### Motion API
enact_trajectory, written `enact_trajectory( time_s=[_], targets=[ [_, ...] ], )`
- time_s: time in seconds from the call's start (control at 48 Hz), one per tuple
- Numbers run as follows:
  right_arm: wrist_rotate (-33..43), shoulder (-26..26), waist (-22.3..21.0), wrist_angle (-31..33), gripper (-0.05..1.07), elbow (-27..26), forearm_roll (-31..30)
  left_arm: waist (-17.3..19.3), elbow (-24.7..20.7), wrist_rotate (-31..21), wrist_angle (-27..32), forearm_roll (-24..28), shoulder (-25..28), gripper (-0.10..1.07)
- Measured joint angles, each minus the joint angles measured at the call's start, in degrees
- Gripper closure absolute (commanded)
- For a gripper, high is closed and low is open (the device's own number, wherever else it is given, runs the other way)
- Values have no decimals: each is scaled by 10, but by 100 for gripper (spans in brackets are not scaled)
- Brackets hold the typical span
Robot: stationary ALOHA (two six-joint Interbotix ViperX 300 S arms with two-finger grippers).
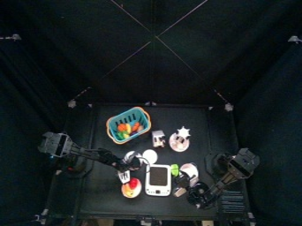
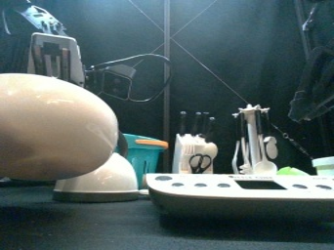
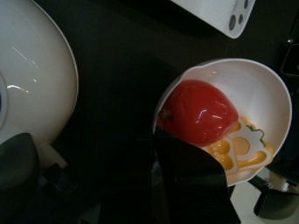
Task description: Grab pan
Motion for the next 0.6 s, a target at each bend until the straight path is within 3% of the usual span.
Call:
enact_trajectory(
  time_s=[0.604],
  targets=[
    [0, 0, -2, 0, 19, 3, 0, 1, -47, 0, 29, 33, -11, 56]
  ],
)
